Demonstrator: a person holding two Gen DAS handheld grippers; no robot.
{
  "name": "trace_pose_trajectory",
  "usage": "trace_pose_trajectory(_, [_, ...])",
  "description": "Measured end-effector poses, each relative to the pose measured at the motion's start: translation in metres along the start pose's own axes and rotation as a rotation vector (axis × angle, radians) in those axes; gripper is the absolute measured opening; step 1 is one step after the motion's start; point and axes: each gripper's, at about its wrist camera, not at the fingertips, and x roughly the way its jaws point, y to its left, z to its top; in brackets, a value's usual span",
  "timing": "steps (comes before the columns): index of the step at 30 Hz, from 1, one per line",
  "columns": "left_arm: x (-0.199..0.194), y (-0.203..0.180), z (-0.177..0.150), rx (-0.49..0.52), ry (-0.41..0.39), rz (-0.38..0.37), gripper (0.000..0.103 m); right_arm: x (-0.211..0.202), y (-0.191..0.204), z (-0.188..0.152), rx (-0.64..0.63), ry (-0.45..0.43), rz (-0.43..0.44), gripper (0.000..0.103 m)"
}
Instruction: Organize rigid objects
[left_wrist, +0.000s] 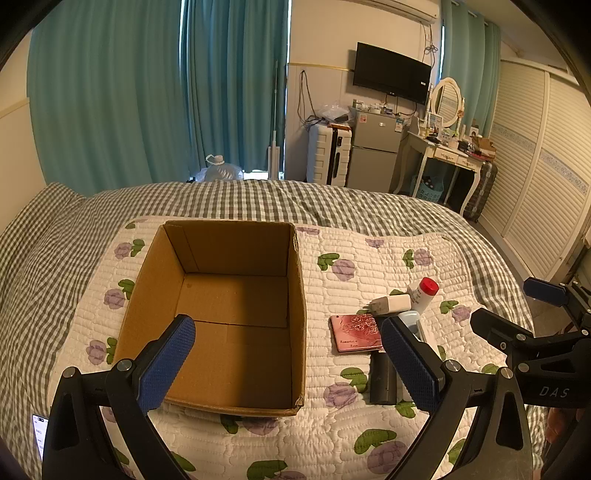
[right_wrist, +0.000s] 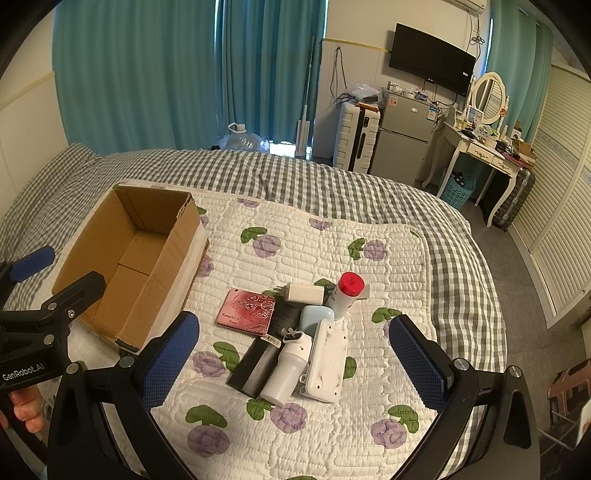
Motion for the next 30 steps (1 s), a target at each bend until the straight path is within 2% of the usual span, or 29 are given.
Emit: trace_pose_trajectory(30, [0.0001,0.0000,0.0000,0.000,0.001,-0.002,0.103,0.0032,0.0007,-0.0025,-0.002,0.003,0.002,0.103])
